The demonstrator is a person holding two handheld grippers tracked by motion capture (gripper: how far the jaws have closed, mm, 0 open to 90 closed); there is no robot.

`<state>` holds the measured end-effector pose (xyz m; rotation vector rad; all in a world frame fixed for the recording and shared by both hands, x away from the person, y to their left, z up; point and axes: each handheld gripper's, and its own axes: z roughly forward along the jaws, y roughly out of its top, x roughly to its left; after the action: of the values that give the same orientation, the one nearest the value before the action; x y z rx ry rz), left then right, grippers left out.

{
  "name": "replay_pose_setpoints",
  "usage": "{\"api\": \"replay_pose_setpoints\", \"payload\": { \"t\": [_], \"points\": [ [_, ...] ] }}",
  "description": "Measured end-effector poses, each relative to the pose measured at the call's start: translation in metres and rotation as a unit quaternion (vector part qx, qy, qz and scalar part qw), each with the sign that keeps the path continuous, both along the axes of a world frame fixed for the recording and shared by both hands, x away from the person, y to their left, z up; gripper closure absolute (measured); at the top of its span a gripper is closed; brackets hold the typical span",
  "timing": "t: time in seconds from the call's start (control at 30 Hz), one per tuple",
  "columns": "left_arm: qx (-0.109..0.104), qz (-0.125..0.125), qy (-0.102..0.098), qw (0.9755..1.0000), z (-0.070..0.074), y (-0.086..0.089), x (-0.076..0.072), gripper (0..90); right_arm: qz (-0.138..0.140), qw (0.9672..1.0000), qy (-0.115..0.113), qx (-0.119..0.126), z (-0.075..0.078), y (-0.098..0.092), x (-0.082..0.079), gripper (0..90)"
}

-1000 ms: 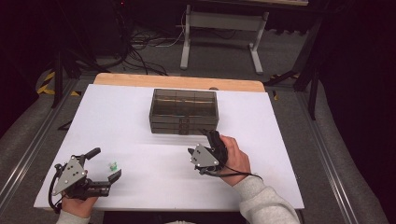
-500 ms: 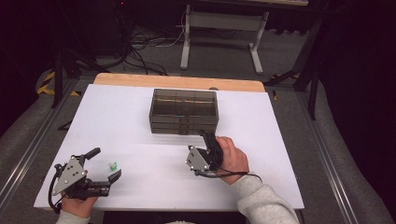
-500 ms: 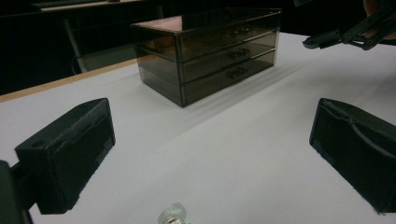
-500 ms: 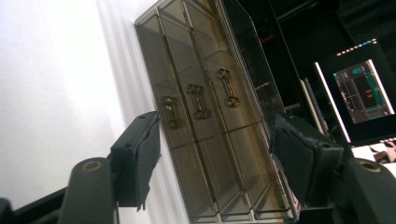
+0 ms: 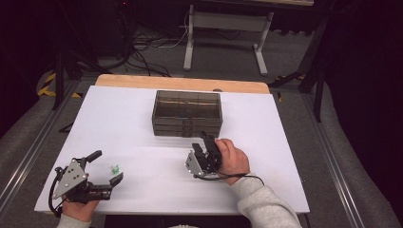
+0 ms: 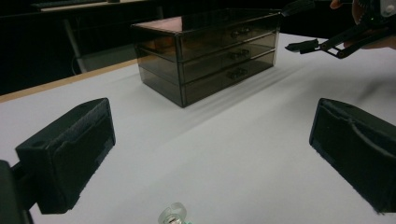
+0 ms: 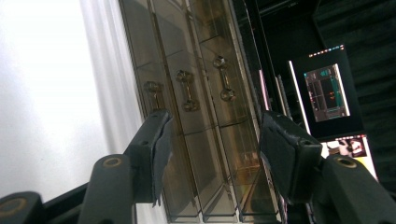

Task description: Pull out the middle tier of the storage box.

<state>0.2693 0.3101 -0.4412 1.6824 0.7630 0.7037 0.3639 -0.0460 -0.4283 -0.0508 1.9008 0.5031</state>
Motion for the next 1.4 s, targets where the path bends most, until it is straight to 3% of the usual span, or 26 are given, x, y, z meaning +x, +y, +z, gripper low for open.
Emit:
{"api": "replay_pose_setpoints", "payload": {
  "t": [0.47,0.8,1.4],
  "points": [
    [0.001,0.003,0.0,1.0,0.0,0.002,-0.003,1.2,-0.016,0.9981,-0.035,-0.048,-0.015,0.011,0.005,47.3],
    [0.001,0.011,0.002,0.9999,-0.001,0.005,-0.008,1.2,-0.021,0.9934,-0.069,-0.09,-0.026,0.021,0.011,51.2],
    [0.0,0.02,0.003,0.9998,-0.001,0.009,-0.013,1.2,-0.036,0.9861,-0.104,-0.125,-0.041,0.033,0.017,56.8]
  ]
}}
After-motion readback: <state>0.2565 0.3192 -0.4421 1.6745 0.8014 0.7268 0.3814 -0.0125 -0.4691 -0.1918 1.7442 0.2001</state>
